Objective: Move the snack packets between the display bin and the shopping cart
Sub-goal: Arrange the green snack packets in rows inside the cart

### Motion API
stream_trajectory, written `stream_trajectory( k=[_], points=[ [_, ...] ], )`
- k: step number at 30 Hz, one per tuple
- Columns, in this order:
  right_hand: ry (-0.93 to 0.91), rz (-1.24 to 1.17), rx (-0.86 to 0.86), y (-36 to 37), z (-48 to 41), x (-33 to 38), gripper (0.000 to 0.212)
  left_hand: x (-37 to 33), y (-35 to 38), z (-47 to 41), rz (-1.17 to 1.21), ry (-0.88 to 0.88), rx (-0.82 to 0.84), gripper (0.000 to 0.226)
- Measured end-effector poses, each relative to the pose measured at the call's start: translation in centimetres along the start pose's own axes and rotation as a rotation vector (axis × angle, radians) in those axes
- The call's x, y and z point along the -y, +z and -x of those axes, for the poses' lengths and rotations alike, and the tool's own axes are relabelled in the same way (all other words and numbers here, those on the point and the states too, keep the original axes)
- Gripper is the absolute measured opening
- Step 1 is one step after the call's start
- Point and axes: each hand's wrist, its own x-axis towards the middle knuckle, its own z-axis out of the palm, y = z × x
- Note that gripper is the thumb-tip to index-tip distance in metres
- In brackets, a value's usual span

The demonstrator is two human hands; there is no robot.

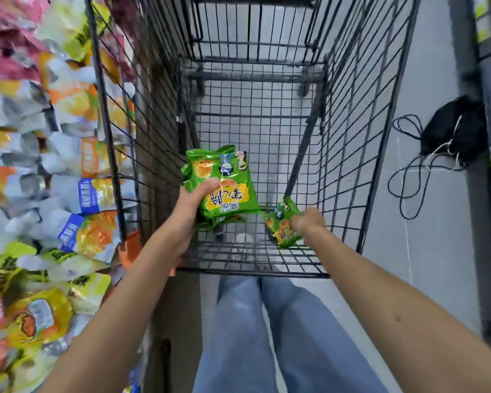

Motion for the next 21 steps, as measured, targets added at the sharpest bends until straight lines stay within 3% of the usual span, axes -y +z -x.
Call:
stream_trajectory(
  k=[4, 7, 9, 11, 13, 15, 17, 18, 19, 21],
  points=[
    [0.010, 0.103, -0.069, 0.7, -2.2, -0.6, 0.010, 0.8, -0.3, -2.5, -0.010, -0.052, 0.054, 0.129],
    [-0.042, 0.331, -0.109, 0.8, -2.6, -0.6, 0.004, 1.2, -0.1, -4.0, -0.039, -0.072, 0.083, 0.132],
    [-0.052, 0.526, -0.087, 1.5, -2.7, -0.7, 0.037, 1.6, 0.0, -4.9, -0.064, -0.090, 0.090, 0.125],
    [-0.083, 0.624, -0.072, 2.1, -2.5, -0.8, 0.068, 1.9, 0.2, -5.4, -0.084, -0.083, 0.097, 0.097],
    [-0.143, 0.676, -0.054, 1.9, -1.8, -0.1, 0.077, 2.2, 0.3, -5.7, -0.101, -0.091, 0.099, 0.088],
    [-0.238, 0.487, -0.033, 1.3, -0.8, 1.0, 0.051, 2.6, 0.3, -5.9, -0.115, -0.105, 0.108, 0.110],
    [-0.247, -0.107, 0.054, 0.7, 0.7, 2.2, 0.028, 2.9, 0.3, -6.0, -0.129, -0.120, 0.115, 0.123],
    [-0.204, -0.428, 0.157, 0.5, 1.8, 2.8, 0.027, 3.1, 0.3, -6.0, -0.137, -0.122, 0.114, 0.120],
    [-0.216, -0.593, 0.226, 0.5, 2.7, 3.2, 0.029, 3.3, 0.4, -6.1, -0.142, -0.124, 0.115, 0.115],
    [-0.325, -0.629, 0.274, 1.0, 4.2, 3.6, 0.036, 3.7, 0.5, -6.2, -0.160, -0.113, 0.137, 0.105]
  ],
)
